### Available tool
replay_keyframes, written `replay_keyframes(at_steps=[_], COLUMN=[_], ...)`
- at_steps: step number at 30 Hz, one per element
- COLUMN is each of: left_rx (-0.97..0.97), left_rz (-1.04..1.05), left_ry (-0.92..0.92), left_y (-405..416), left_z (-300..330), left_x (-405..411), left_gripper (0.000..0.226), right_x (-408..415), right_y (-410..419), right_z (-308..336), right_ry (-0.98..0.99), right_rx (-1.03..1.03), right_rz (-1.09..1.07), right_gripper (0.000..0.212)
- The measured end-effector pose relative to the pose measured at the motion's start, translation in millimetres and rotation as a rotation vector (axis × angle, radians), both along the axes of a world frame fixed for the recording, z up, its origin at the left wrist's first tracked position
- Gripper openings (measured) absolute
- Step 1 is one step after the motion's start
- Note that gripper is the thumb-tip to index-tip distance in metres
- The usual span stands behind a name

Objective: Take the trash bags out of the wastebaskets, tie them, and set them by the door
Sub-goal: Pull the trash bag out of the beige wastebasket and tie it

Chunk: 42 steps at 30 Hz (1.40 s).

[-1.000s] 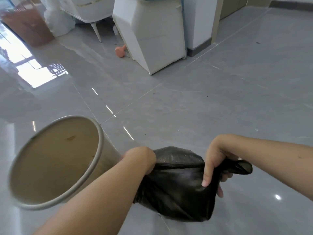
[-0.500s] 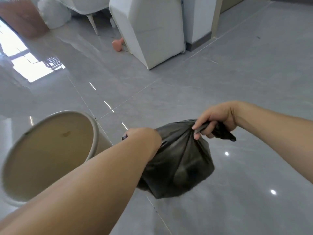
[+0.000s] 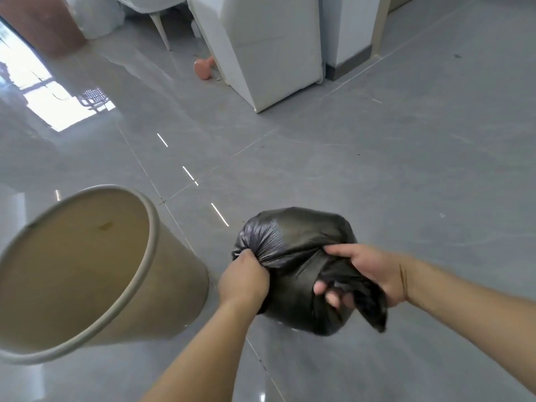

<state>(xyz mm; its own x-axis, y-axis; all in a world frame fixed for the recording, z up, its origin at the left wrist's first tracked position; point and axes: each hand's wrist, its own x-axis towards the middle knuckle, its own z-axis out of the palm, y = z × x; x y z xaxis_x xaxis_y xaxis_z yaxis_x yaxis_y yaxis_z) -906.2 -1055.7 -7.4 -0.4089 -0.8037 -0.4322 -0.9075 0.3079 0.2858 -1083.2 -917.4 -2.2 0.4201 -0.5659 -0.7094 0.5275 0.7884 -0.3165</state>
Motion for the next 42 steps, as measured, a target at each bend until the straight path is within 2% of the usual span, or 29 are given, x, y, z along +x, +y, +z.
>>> replay_keyframes(at_steps=[2, 4, 8, 11, 14, 17, 21, 24, 31, 36, 42], left_rx=[-0.035, -0.039, -0.043, -0.116, -0.281, -0.381, -0.403, -0.439, -0.433, -0.428, -0.408], left_rz=[-0.042, -0.082, -0.054, -0.109, -0.206, -0.259, -0.315, -0.405, -0.529, -0.582, -0.582], left_ry=[0.038, 0.093, 0.149, 0.091, 0.016, 0.048, 0.062, 0.042, 0.029, -0.007, -0.048], left_y=[5.2, 5.4, 1.4, 2.4, 8.5, 13.7, 15.2, 16.4, 32.8, 36.8, 40.4], left_z=[-9.0, -14.7, -15.5, -18.5, -25.2, -35.5, -38.8, -38.8, -46.9, -51.9, -52.8], left_x=[10.6, 17.1, 20.5, 16.9, 13.4, 13.7, 13.2, 9.8, 8.5, 4.7, 3.8], left_gripper=[0.014, 0.011, 0.013, 0.017, 0.019, 0.022, 0.025, 0.024, 0.029, 0.023, 0.026], right_x=[15.9, 29.4, 46.8, 50.3, 55.2, 59.3, 50.0, 42.4, 35.3, 39.5, 34.8], right_y=[3.8, 4.6, -3.5, -18.9, -32.9, -45.9, -58.8, -63.6, -68.8, -73.6, -82.9], right_z=[-4.1, -2.9, 5.0, -0.4, -4.1, 4.7, 7.2, 9.3, 7.0, 2.3, -9.0], right_ry=[-0.120, -0.259, -0.407, -0.440, -0.604, -0.482, -0.326, -0.274, -0.348, -0.381, -0.440], right_rx=[-0.019, -0.047, -0.112, -0.256, -0.390, -0.407, -0.354, -0.341, -0.298, -0.369, -0.419], right_rz=[-0.375, -0.631, -0.908, -0.910, -0.842, -0.823, -0.926, -0.900, -0.891, -0.854, -0.958], right_gripper=[0.058, 0.049, 0.041, 0.022, 0.031, 0.030, 0.037, 0.034, 0.022, 0.036, 0.030])
